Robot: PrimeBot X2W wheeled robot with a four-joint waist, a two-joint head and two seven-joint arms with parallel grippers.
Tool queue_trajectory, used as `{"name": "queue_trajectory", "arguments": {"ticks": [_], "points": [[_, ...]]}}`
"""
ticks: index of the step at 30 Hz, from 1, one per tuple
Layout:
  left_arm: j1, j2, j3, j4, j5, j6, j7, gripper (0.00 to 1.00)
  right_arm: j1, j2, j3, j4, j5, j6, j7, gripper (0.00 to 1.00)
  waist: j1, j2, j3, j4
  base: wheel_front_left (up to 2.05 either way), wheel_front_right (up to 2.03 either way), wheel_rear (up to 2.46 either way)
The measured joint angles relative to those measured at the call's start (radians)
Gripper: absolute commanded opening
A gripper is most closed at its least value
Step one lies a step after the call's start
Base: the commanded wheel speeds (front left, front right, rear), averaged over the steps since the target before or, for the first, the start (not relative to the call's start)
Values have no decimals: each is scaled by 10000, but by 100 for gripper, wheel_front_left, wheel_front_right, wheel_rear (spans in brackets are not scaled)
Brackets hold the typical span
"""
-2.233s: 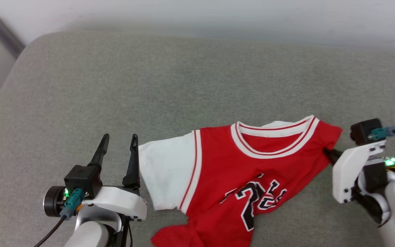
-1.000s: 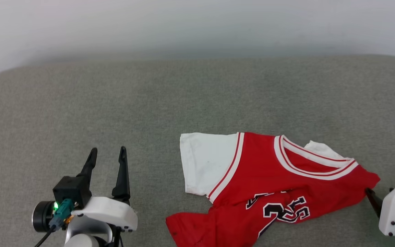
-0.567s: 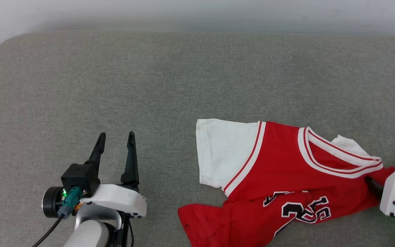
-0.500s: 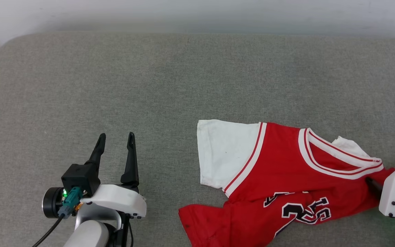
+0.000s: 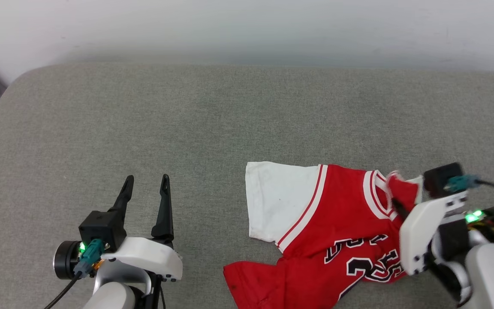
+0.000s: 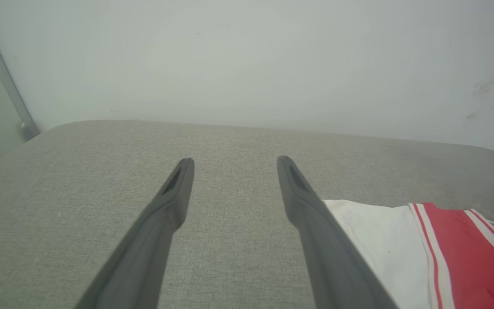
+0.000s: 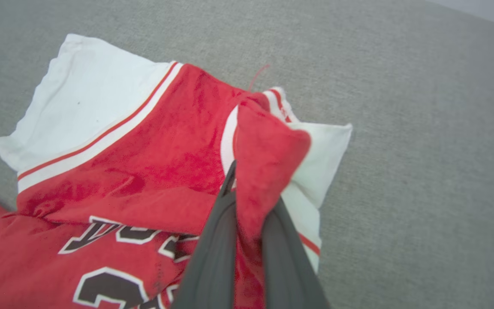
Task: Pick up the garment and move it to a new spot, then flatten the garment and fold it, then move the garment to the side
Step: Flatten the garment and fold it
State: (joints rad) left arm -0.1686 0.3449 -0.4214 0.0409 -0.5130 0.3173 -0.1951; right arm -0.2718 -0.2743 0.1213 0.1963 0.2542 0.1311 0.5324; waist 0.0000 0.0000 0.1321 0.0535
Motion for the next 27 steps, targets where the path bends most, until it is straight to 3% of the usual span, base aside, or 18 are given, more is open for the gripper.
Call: {"name": "queue_trajectory", "arguments": {"ticks": [7,8,9,10,18,27], "points": [[1,-17,-194,-12,-2,-67,84,100,1075,848,1852,-173,276,4,226,0,0,0,-6,-12,0,0,0],[1,-19,-213,8,-2,-84,88,100,1182,888,1975,-71,282,4,199,12,0,0,1,-6,0,0,0],[-1,-27,-221,13,-4,-86,88,100,1266,953,2029,-6,326,2,77,44,0,0,10,-5,0,0,0],[-3,-27,-228,23,-4,-86,88,100,1296,970,2061,54,353,2,-69,100,0,0,21,-10,0,0,0],[49,10,-236,123,-40,-69,86,100,1274,765,1914,-619,155,0,-1250,100,0,0,-153,-140,0,0,0],[176,10,-309,67,-94,-10,86,100,1211,157,692,-1425,316,0,-337,100,0,0,-274,-215,0,0,0]]}}
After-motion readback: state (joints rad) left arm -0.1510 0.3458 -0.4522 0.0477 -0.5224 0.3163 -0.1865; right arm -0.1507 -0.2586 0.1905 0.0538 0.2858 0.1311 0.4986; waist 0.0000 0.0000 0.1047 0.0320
